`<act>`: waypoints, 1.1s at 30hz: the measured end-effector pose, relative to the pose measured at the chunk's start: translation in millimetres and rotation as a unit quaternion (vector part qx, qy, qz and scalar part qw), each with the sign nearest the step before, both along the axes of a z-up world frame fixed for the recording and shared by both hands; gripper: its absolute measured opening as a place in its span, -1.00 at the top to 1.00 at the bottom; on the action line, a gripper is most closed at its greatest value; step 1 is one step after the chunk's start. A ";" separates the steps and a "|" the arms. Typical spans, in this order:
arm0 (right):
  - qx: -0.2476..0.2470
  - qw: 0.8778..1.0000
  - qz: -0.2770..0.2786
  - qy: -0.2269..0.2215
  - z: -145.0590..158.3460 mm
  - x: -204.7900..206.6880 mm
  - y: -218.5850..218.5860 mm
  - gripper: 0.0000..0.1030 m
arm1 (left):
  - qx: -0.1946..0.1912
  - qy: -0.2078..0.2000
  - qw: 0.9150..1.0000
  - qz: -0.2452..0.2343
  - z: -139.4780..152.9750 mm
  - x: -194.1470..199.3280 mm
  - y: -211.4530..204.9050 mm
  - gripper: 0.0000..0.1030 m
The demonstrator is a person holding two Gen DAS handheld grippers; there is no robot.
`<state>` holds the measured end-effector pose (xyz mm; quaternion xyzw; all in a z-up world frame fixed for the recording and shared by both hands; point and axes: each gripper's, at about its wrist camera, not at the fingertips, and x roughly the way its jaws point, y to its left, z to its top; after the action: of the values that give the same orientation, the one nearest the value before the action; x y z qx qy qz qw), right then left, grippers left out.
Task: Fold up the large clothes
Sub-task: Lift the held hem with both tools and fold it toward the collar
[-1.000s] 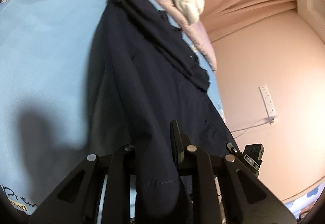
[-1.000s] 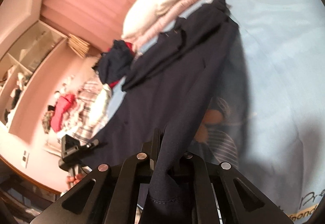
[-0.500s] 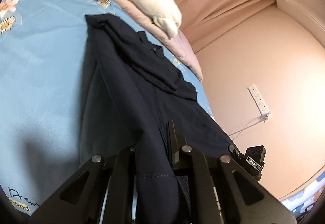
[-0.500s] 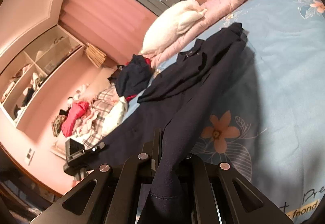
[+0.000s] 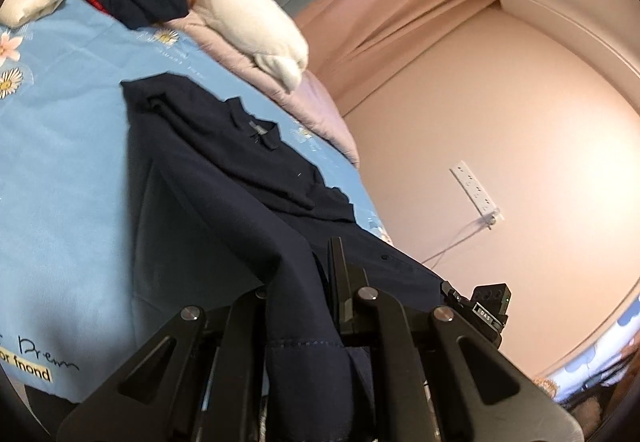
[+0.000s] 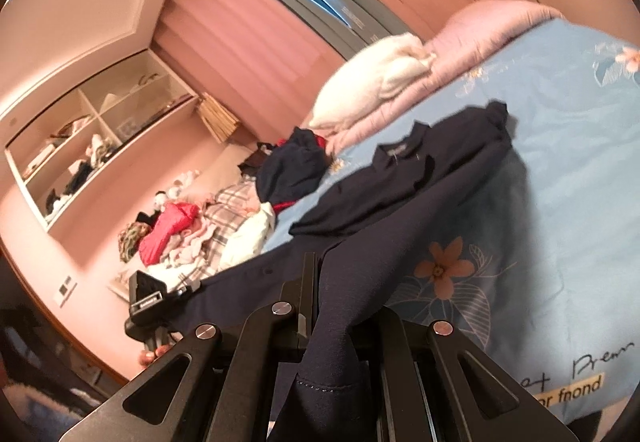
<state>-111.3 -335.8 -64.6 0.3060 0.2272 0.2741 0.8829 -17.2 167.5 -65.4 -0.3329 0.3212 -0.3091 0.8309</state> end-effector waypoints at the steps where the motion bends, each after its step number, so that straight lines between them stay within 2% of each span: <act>1: 0.002 1.000 0.001 -0.006 1.3 -2.6 -0.5 0.86 | 0.000 -0.005 1.000 -0.002 3.6 -5.2 -0.2 0.83; 4: 0.010 0.999 0.003 -0.032 11.4 -12.9 -3.6 0.86 | -0.001 -0.024 1.000 -0.006 19.0 -18.9 -1.2 0.83; 9: -0.001 0.997 0.005 -0.082 31.0 -29.9 -5.4 0.86 | -0.008 -0.063 0.998 -0.012 42.9 -36.8 -2.2 0.82; 16: 0.001 0.991 0.012 -0.132 48.8 -27.4 -5.3 0.86 | -0.030 -0.083 0.996 -0.019 50.5 -36.0 -0.3 0.81; 23: -0.002 0.995 0.004 -0.104 40.3 14.0 -16.1 0.86 | -0.035 -0.056 0.998 -0.006 38.4 5.3 -0.5 0.81; 27: 0.017 0.996 -0.003 -0.088 35.5 48.9 -25.0 0.86 | -0.035 -0.044 0.998 0.007 34.5 35.8 -2.2 0.80; 33: 0.022 0.998 -0.013 -0.053 35.6 109.7 -33.0 0.86 | -0.038 0.005 0.999 0.026 18.8 101.9 -7.1 0.78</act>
<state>-1.6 -368.8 -29.0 0.3132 0.1701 0.2833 0.8904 84.7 160.4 -46.6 -0.3737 0.3042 -0.2976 0.8242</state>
